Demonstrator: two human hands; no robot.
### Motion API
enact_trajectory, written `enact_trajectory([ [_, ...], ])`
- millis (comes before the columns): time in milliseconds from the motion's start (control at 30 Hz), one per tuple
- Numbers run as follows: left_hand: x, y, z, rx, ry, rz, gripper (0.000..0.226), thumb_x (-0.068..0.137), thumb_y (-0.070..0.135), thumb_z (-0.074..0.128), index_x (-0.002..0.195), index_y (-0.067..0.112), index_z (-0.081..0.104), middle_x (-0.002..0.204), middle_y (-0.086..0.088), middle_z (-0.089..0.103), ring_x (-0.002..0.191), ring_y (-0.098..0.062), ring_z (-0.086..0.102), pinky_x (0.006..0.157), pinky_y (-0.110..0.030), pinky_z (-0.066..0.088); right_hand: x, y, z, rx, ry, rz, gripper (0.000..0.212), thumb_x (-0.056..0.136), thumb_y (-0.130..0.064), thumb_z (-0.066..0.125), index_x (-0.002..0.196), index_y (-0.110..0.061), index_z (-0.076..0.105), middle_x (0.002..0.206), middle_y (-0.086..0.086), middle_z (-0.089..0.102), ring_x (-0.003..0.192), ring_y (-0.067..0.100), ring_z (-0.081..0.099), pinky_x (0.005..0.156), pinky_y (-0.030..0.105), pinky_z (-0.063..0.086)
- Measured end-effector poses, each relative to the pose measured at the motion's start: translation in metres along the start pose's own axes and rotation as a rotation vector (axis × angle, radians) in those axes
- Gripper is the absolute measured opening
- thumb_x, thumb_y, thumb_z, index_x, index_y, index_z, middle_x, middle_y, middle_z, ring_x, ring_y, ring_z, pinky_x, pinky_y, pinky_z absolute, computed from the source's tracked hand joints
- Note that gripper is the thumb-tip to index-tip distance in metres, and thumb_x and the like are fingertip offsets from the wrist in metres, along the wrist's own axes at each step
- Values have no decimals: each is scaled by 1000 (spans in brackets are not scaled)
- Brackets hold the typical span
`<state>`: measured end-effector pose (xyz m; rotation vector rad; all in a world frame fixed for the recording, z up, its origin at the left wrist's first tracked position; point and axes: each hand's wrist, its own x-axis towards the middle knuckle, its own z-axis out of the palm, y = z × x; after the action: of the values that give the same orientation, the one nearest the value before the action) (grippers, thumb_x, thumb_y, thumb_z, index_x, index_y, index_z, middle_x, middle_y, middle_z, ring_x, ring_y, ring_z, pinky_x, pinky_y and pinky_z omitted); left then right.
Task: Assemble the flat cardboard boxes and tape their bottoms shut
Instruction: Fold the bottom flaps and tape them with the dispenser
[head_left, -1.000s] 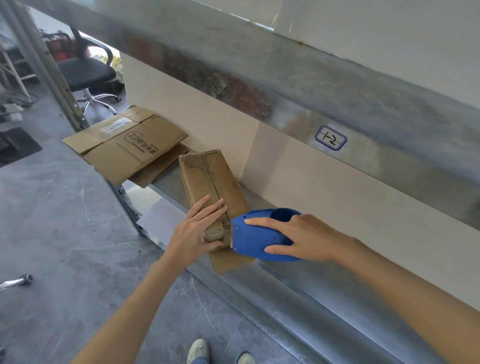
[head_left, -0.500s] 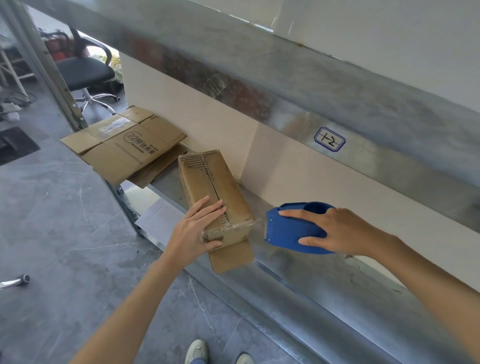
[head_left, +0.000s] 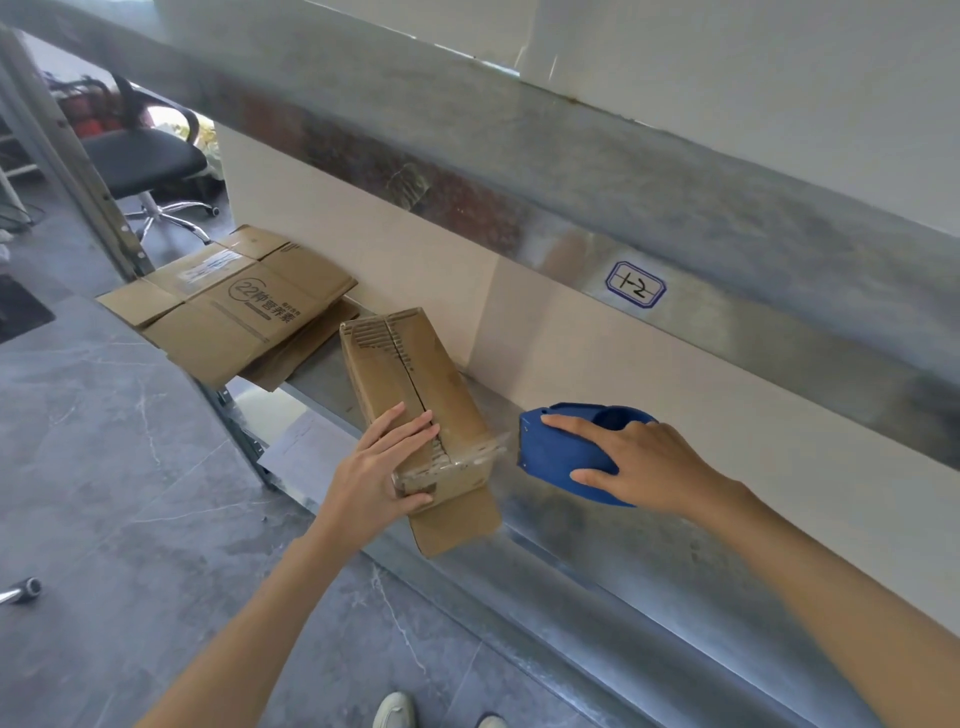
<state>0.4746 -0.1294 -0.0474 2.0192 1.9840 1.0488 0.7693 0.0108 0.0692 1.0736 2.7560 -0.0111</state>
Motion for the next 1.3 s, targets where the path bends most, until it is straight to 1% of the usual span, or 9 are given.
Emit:
enact_trajectory([
  [200,1,1,-1,4,5,7,88,64,37,92,142,29,51,148,19,43,147,-10,25,111,-34,32,10,-17,3,-111,20,28,69,98,-53,41,152,-51,-1,60,-11,40,52,5,36,48,26,26],
  [333,0,0,0,-6,5,11,88,63,36,92,141,28,53,148,19,44,147,-10,25,112,-32,32,17,-30,5,-168,19,21,68,99,-54,38,153,-49,-3,63,-6,43,58,14,46,49,28,27],
  [533,-1,2,0,-45,11,-9,87,62,29,93,140,24,55,148,16,47,147,-12,26,115,-34,34,19,-44,10,-230,30,-3,67,101,-53,34,155,-44,-5,57,-5,37,50,13,38,49,29,28],
  [633,-1,3,1,-52,14,-17,86,62,28,93,140,25,55,148,16,47,147,-12,26,114,-33,33,19,-48,16,-255,48,-18,67,103,-50,31,154,-41,-10,56,-5,39,47,12,34,45,28,21],
  [800,1,2,1,-46,23,-26,85,62,29,93,138,25,56,146,16,48,145,-13,28,112,-33,35,23,-52,27,-273,57,-24,66,104,-47,31,156,-35,-8,58,-1,45,50,16,42,44,28,23],
  [933,-2,2,1,-66,18,-11,85,61,29,94,138,25,57,146,16,48,146,-12,28,113,-30,33,47,-62,37,-183,36,34,66,104,-48,34,157,-35,-3,55,-3,38,45,13,33,43,30,20],
  [1033,3,4,-3,-59,11,-30,83,63,29,92,138,25,56,146,17,47,146,-11,26,113,-28,32,52,-55,43,-43,62,104,66,101,-53,41,156,-42,8,55,-5,43,46,12,38,45,29,27],
  [1200,0,9,-3,-109,20,-57,82,62,25,93,137,20,58,146,9,51,147,-20,29,115,-44,36,45,-36,68,235,172,244,66,95,-55,52,152,-49,18,53,-8,44,46,7,40,46,26,30],
  [1300,0,10,-2,-116,32,-64,82,62,24,94,135,19,59,145,8,52,147,-20,29,116,-43,35,41,-30,91,369,208,323,66,94,-51,57,152,-44,25,58,-5,53,51,9,46,49,26,36],
])
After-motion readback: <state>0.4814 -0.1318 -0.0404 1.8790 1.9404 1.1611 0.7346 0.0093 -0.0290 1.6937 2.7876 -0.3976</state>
